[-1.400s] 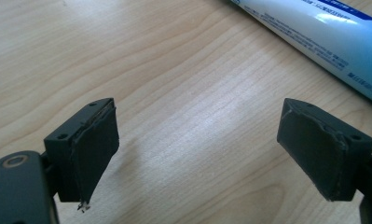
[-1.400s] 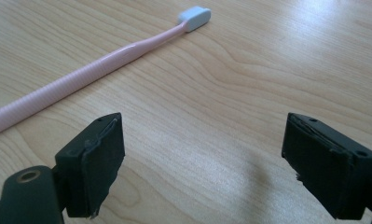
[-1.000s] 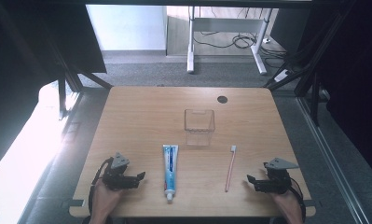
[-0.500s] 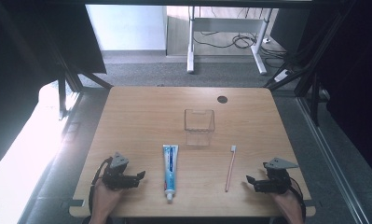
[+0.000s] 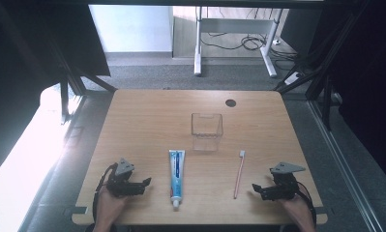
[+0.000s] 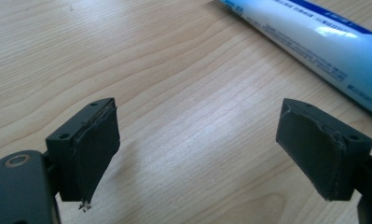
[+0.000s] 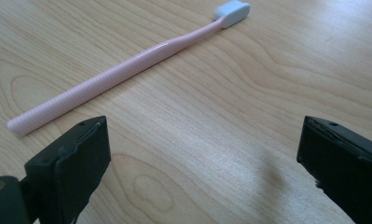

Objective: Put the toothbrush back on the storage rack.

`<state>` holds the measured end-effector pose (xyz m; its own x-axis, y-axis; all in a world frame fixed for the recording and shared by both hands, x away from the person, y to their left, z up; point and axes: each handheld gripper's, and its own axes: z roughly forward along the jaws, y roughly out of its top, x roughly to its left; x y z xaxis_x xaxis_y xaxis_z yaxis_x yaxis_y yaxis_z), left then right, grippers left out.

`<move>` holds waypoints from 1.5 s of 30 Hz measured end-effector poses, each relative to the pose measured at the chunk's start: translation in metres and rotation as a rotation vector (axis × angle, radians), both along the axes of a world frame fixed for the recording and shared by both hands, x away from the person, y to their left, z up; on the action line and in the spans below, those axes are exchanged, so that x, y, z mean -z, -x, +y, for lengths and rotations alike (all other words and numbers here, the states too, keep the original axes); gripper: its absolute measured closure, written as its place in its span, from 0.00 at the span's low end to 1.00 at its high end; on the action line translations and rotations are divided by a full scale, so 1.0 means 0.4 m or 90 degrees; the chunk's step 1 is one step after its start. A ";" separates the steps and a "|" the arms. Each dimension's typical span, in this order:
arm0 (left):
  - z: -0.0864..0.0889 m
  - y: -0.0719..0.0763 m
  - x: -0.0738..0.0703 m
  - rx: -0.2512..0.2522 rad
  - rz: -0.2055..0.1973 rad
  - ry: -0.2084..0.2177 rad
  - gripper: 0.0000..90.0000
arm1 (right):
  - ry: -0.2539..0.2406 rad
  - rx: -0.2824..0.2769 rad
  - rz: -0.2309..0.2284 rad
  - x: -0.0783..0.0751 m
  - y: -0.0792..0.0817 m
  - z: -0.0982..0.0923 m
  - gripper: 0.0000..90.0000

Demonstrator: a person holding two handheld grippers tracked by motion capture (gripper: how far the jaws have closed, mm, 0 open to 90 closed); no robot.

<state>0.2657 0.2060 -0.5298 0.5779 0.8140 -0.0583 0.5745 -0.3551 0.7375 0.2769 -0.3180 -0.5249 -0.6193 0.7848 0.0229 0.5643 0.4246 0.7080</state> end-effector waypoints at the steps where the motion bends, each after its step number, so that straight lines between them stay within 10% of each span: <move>1: -0.002 0.001 -0.001 0.001 -0.001 -0.003 0.15 | 0.000 -0.001 0.004 0.000 -0.001 0.001 0.03; 14: 0.002 -0.002 0.003 0.000 0.001 -0.010 0.15 | 0.021 0.020 0.046 -0.020 -0.005 0.021 0.10; 35: -0.004 -0.003 0.010 0.008 0.010 -0.017 0.15 | 0.016 -0.071 0.056 -0.061 -0.019 0.067 0.92; 45: -0.011 -0.003 0.011 0.016 0.007 -0.026 0.15 | -0.002 -0.121 0.085 -0.076 -0.033 0.110 1.00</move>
<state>0.2670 0.2016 -0.5341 0.5979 0.8010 -0.0310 0.5726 -0.3997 0.7158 0.2902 -0.2742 -0.4944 -0.7474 0.6540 0.1167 0.5628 0.5299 0.6344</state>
